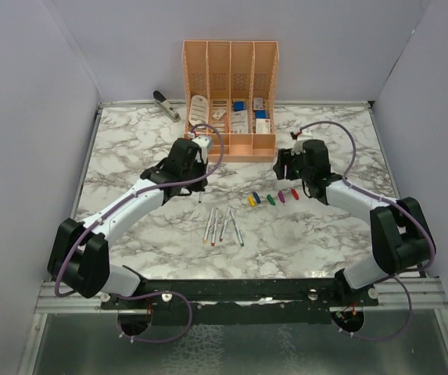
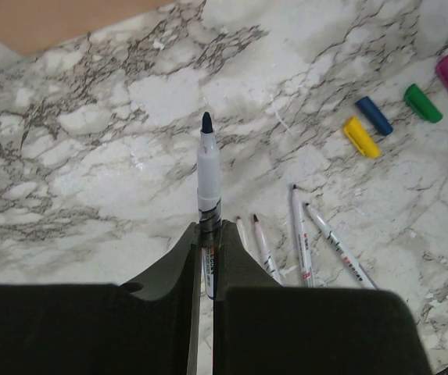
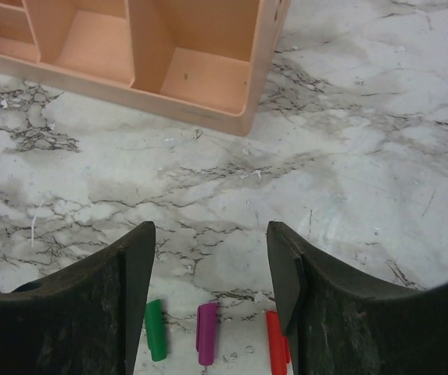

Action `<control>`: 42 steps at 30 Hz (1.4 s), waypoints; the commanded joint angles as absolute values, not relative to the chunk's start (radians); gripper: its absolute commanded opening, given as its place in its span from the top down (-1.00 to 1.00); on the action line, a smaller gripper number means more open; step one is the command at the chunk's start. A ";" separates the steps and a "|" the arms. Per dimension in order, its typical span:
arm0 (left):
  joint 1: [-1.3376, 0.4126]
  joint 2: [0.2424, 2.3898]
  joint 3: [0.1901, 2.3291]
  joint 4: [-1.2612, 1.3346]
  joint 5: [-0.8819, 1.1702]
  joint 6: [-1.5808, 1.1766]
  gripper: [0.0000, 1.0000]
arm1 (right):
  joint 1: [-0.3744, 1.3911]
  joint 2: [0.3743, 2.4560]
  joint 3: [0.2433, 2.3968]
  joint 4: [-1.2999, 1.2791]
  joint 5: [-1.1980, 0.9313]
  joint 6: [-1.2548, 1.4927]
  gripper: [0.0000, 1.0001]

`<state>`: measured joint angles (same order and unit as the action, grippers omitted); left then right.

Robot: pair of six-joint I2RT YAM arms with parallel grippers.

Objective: Insert the pens into the pen caps

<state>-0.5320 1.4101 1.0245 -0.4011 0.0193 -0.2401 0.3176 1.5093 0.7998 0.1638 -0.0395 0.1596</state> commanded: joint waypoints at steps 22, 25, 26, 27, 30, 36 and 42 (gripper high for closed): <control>-0.522 1.236 0.674 0.322 0.297 -0.262 1.00 | 0.580 1.618 0.891 0.009 0.022 0.104 0.17; -0.517 1.212 0.660 0.322 0.306 -0.257 1.00 | 0.586 1.636 0.898 0.005 0.032 0.104 0.19; -0.516 1.206 0.656 0.322 0.308 -0.256 1.00 | 0.587 1.645 0.903 0.001 0.037 0.105 0.19; -0.514 1.200 0.654 0.323 0.309 -0.257 1.00 | 0.589 1.653 0.908 -0.003 0.039 0.106 0.20; -0.510 1.189 0.649 0.327 0.309 -0.259 1.00 | 0.592 1.674 0.916 -0.011 0.043 0.106 0.22; -0.501 1.178 0.642 0.328 0.308 -0.269 1.00 | 0.605 1.691 0.918 -0.013 0.055 0.109 0.23; -0.493 1.162 0.631 0.327 0.303 -0.276 1.00 | 0.609 1.718 0.931 -0.033 0.074 0.121 0.31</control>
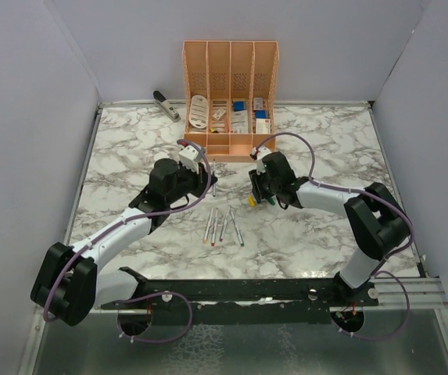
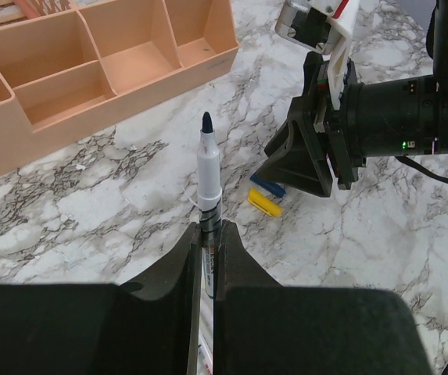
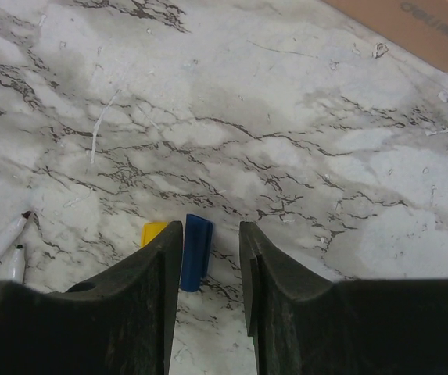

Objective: Insert the pens into the pen caps

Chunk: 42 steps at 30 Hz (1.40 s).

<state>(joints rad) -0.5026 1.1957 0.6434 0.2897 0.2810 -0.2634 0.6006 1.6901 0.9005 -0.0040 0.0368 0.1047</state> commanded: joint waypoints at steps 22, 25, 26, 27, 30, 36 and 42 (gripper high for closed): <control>-0.475 1.141 0.610 0.325 0.292 -0.289 1.00 | 0.638 1.744 0.920 -0.107 0.107 0.165 0.31; -0.473 1.144 0.609 0.325 0.292 -0.290 1.00 | 0.639 1.743 0.913 -0.120 0.116 0.175 0.31; -0.473 1.145 0.610 0.326 0.292 -0.289 1.00 | 0.640 1.745 0.911 -0.122 0.120 0.178 0.31; -0.471 1.148 0.612 0.326 0.294 -0.287 1.00 | 0.639 1.747 0.911 -0.125 0.124 0.179 0.31; -0.469 1.157 0.616 0.327 0.301 -0.287 1.00 | 0.639 1.761 0.918 -0.135 0.138 0.189 0.39; -0.468 1.169 0.623 0.331 0.319 -0.287 1.00 | 0.639 1.804 0.976 -0.185 0.147 0.224 0.98; -0.466 1.164 0.629 0.334 0.346 -0.281 1.00 | 0.638 1.800 1.106 -0.178 0.174 0.226 0.98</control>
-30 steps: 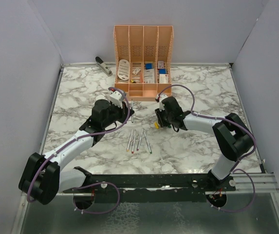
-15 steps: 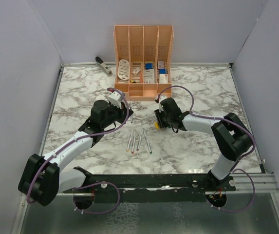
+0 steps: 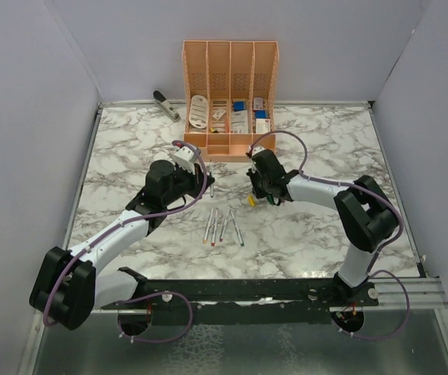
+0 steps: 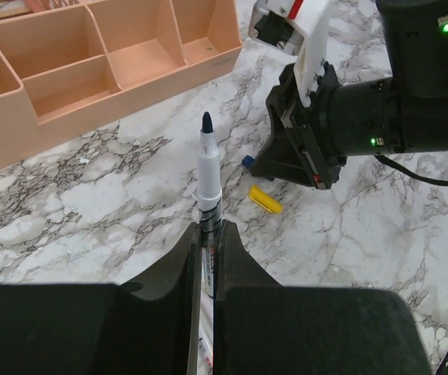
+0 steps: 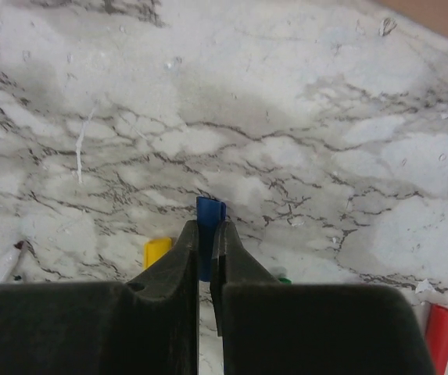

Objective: Insert the pens into the pen caps

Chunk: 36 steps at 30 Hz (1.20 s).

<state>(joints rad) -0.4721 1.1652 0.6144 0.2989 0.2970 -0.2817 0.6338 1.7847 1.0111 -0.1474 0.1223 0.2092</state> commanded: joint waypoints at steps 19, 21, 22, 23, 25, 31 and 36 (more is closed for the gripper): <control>-0.467 1.264 0.738 0.395 0.571 -0.408 1.00 | 0.564 1.421 0.931 0.578 -0.069 0.261 0.98; -0.468 1.313 0.785 0.395 0.631 -0.449 1.00 | 0.564 1.392 0.897 0.668 -0.140 0.270 0.98; -0.469 1.334 0.807 0.395 0.651 -0.463 1.00 | 0.564 1.386 0.885 0.706 -0.173 0.273 0.98; -0.469 1.352 0.827 0.396 0.667 -0.469 1.00 | 0.565 1.382 0.879 0.737 -0.205 0.282 0.98; -0.472 1.371 0.855 0.396 0.678 -0.471 1.00 | 0.565 1.381 0.879 0.774 -0.237 0.301 0.98; -0.472 1.381 0.875 0.396 0.685 -0.450 1.00 | 0.565 1.417 0.901 0.845 -0.334 0.351 0.98; -0.474 1.375 0.875 0.400 0.680 -0.437 1.00 | 0.564 1.445 0.924 0.835 -0.367 0.391 0.98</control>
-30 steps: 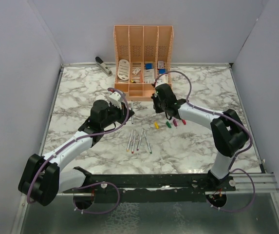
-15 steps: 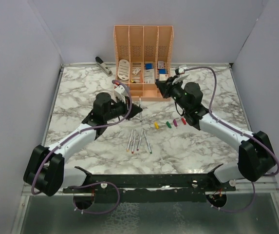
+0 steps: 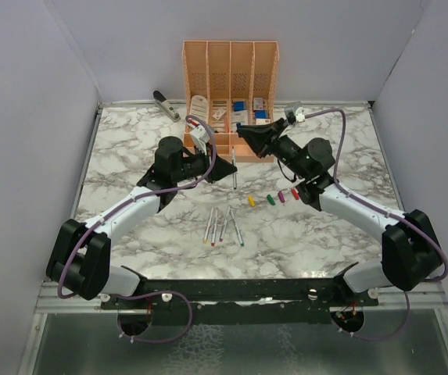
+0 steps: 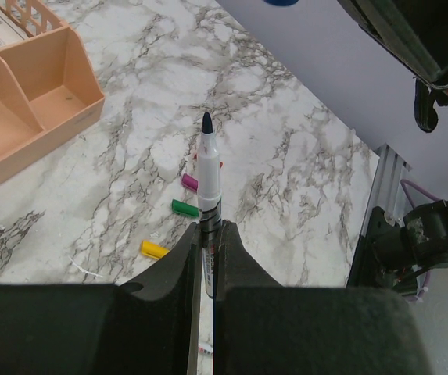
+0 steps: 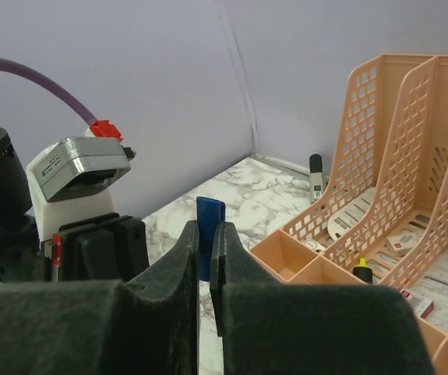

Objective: Insert the pens into the pen caps

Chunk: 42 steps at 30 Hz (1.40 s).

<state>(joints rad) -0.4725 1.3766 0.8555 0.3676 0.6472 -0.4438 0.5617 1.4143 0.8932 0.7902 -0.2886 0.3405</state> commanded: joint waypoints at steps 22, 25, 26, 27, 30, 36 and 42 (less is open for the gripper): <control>-0.476 1.341 0.864 0.449 0.685 -0.431 1.00 | 0.565 1.499 0.890 0.908 -0.449 0.422 0.98; -0.475 1.327 0.850 0.459 0.680 -0.427 1.00 | 0.566 1.501 0.885 0.910 -0.448 0.420 0.98; -0.475 1.326 0.845 0.461 0.680 -0.427 1.00 | 0.566 1.502 0.885 0.910 -0.449 0.420 0.98; -0.476 1.324 0.843 0.463 0.680 -0.426 1.00 | 0.565 1.503 0.884 0.911 -0.447 0.417 0.98; -0.476 1.321 0.838 0.468 0.680 -0.430 1.00 | 0.566 1.505 0.886 0.913 -0.445 0.408 0.98; -0.475 1.316 0.833 0.471 0.669 -0.432 1.00 | 0.566 1.508 0.889 0.910 -0.441 0.404 0.98; -0.476 1.294 0.817 0.484 0.619 -0.430 1.00 | 0.566 1.501 0.883 0.896 -0.448 0.414 0.98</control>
<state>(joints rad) -0.4732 1.3411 0.8291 0.4362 0.6559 -0.4385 0.5617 1.4944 0.8944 0.8787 -0.4324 0.4145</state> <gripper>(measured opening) 0.059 0.047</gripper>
